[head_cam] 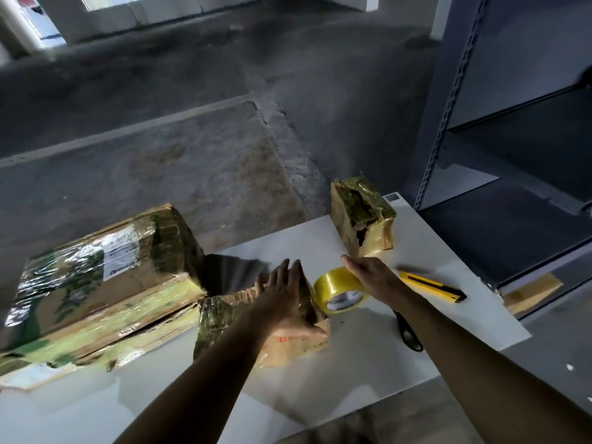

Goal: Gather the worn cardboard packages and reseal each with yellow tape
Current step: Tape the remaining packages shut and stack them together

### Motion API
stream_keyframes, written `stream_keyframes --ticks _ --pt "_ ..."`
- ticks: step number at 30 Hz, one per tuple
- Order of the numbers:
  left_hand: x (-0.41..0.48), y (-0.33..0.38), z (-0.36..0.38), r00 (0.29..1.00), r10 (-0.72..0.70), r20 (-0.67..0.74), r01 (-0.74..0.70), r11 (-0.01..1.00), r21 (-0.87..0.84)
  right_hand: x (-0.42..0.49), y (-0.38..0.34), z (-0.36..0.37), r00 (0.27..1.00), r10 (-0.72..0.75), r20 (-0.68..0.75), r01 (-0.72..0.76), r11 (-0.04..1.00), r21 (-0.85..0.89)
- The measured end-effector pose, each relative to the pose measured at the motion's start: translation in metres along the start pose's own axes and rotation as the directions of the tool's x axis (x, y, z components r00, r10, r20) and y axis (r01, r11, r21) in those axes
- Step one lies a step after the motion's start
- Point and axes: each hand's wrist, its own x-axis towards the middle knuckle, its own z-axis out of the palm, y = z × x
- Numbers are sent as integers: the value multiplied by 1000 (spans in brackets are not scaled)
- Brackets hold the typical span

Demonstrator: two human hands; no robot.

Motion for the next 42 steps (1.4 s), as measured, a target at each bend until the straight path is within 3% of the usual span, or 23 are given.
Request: stream_keyframes --ticks 7,9,11,13,14,16,18,21,24,27,29,35,38,40,42 --pt "8 15 -7 990 90 -106 -80 993 89 -6 7 2 988 148 -34 -142 982 126" --pt "5 9 -14 983 110 -147 -103 993 58 -3 -2 -2 983 169 -67 -148 958 247" --pt "1 2 -27 965 123 -234 -131 991 -22 0 -20 -8 975 205 -88 -131 845 518" --pt "-10 -5 -43 937 106 -333 -167 973 -160 2 -48 -14 983 166 -83 -44 645 763" --pt "-16 -9 -50 925 89 -368 -186 954 -237 1 -64 -18 993 110 -45 -26 570 821" --pt "-32 -18 -58 907 54 -417 -225 900 -374 -2 -99 -18 997 13 76 -71 528 846" --pt "-47 -29 -54 910 4 -415 -227 842 -489 -5 -128 -9 987 -40 156 -98 618 780" --pt "-67 -48 -30 934 -61 -352 -154 820 -551 -19 -156 20 992 -77 98 1 790 613" --pt "-84 -70 -13 959 -80 -274 -93 821 -563 -29 -165 54 987 -126 103 59 867 496" --pt "-92 -93 -6 989 -51 -139 -50 768 -638 -32 -171 83 966 -207 158 122 896 428" --pt "-93 -108 8 990 -98 -106 -19 644 -765 -35 -175 100 954 -230 190 144 913 381" --pt "-103 -110 19 981 -57 -186 -135 488 -862 -36 -174 121 951 -225 214 129 914 385" --pt "-103 -111 12 987 -46 -157 -119 456 -882 -37 -176 125 961 -255 102 211 923 322" --pt "-103 -115 12 985 -52 -167 -121 491 -863 -30 -180 113 961 -274 31 265 948 176" --pt "-104 -120 10 984 -51 -171 -126 480 -868 -20 -180 84 973 -227 -33 227 974 1"
